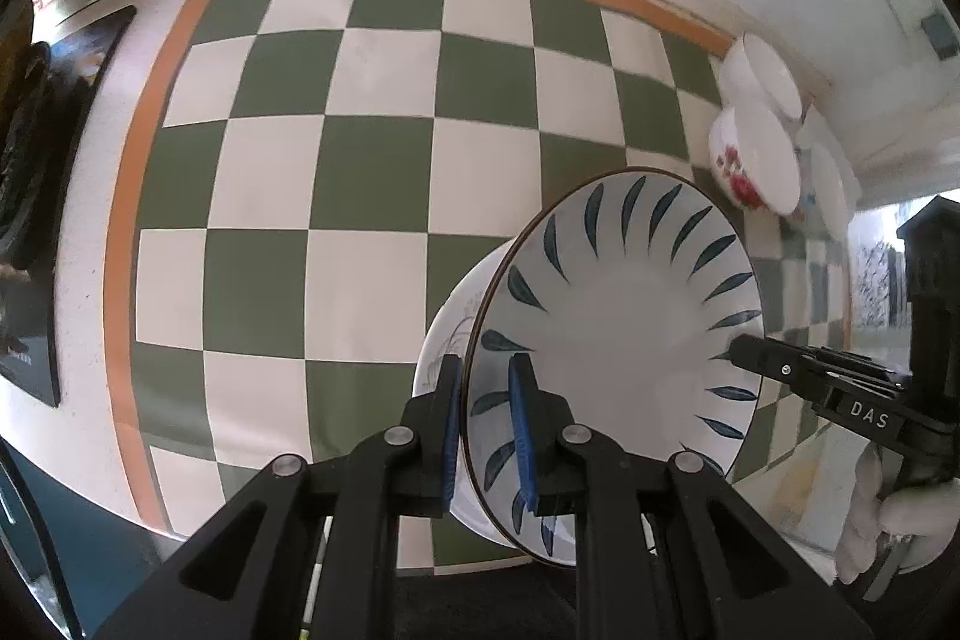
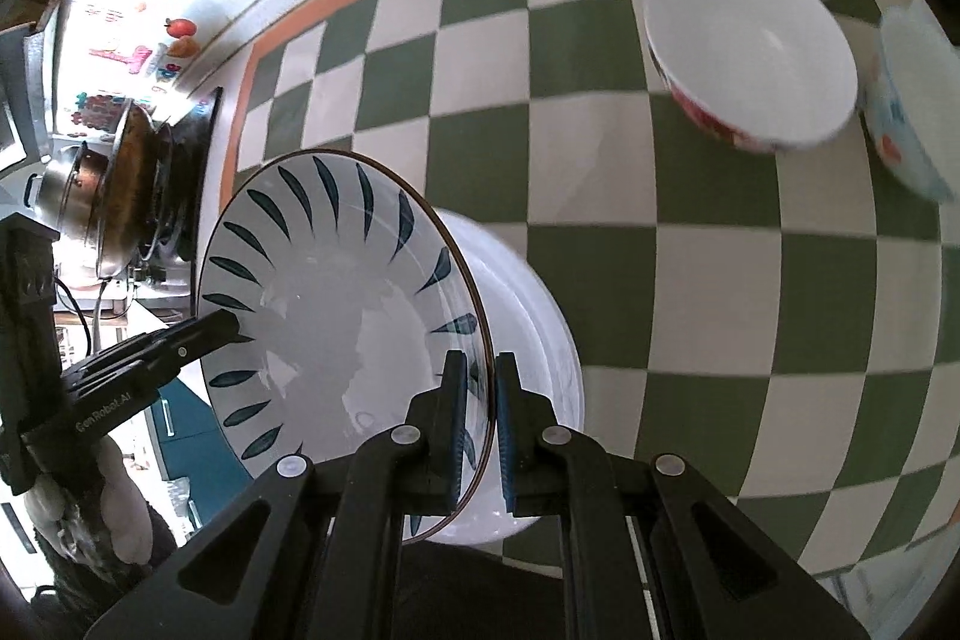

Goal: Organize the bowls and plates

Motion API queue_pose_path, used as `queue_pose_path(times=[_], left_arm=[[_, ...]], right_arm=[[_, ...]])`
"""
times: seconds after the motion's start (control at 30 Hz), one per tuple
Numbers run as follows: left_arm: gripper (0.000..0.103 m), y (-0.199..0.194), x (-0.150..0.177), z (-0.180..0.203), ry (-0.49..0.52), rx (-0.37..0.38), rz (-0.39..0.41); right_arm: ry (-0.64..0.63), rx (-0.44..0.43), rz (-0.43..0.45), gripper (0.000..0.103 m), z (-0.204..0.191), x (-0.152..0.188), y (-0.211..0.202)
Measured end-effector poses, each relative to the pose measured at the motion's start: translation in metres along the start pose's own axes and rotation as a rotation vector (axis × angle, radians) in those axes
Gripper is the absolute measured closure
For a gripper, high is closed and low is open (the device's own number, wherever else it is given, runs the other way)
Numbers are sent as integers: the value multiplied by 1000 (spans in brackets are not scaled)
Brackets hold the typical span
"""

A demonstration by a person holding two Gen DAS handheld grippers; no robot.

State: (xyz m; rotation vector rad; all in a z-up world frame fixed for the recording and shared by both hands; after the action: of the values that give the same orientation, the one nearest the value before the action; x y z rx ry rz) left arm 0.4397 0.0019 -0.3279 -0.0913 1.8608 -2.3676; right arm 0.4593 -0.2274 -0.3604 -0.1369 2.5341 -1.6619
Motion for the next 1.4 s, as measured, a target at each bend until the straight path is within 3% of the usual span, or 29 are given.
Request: queue_pose_path(times=[0.33, 0.77, 1.2, 1.4], left_arm=[[90, 39, 4, 1, 40, -40, -69], [88, 60, 6, -1, 36, -60, -112], [88, 61, 6, -3, -2, -41, -127], [87, 50, 11, -6, -21, -79, -104]], right_arm=[[49, 35, -41, 92, 12, 18, 29], [67, 57, -74, 92, 13, 18, 51], [82, 77, -62, 89, 10, 19, 52], [112, 94, -47, 87, 9, 22, 48]])
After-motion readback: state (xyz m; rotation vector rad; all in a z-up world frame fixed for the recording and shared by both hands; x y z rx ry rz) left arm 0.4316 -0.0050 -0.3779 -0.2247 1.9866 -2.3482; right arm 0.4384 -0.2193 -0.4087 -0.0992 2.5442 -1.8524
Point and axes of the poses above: each gripper's, at about its wrist camera, not at the fingertips, and y roughly the way its jaws point, z to its right, x to its underside, the point moved 1 cm from there along y, roughly the way its jaws point, and after that the axes turned 8 degrees about -y, right-handed, at the moved point
